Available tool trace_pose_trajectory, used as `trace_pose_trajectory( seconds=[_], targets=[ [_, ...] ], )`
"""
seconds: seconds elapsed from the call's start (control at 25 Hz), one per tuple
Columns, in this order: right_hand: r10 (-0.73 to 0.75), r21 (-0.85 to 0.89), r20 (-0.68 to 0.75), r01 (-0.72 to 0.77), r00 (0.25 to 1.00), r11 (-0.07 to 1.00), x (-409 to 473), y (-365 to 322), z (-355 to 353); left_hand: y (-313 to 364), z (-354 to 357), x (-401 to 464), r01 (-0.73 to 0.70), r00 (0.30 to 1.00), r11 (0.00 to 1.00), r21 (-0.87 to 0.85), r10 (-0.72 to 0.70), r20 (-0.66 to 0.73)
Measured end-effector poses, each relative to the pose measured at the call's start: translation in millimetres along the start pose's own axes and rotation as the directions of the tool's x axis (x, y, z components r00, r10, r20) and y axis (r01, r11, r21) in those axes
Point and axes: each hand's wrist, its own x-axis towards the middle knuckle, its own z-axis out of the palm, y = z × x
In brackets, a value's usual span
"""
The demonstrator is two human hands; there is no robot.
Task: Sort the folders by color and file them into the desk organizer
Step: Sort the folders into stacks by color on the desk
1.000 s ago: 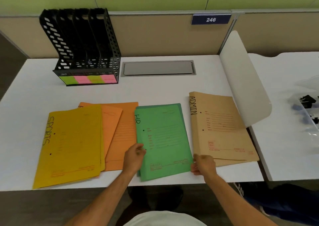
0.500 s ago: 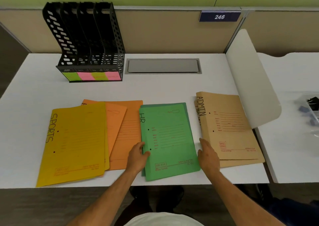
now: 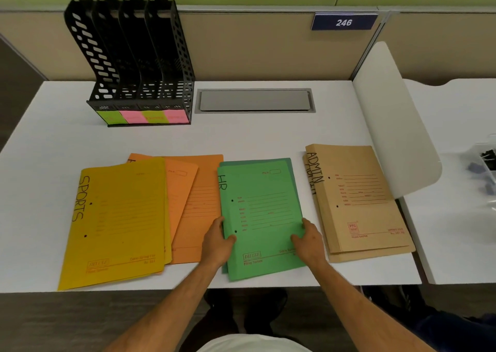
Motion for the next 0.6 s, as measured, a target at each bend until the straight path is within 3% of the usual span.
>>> trace_pose_trajectory(
  seconds=[0.2, 0.44, 0.6],
  targets=[
    [0.065, -0.01, 0.022, -0.065, 0.998, 0.998, 9.1, 4.8, 3.9, -0.6, 2.0, 5.0, 0.05, 0.999, 0.997, -0.06, -0.051, -0.006],
    [0.264, 0.341, 0.138, -0.296, 0.955, 0.893, 10.8, 23.8, -12.6, 3.7, -8.9, 11.6, 0.123, 0.992, 0.973, -0.195, -0.124, 0.004],
    [0.264, 0.446, 0.163, -0.31, 0.951, 0.839, 4.7, 23.9, -13.4, 1.6, -16.1, 5.6, 0.145, 0.989, 0.953, -0.266, -0.139, 0.038]
  ],
)
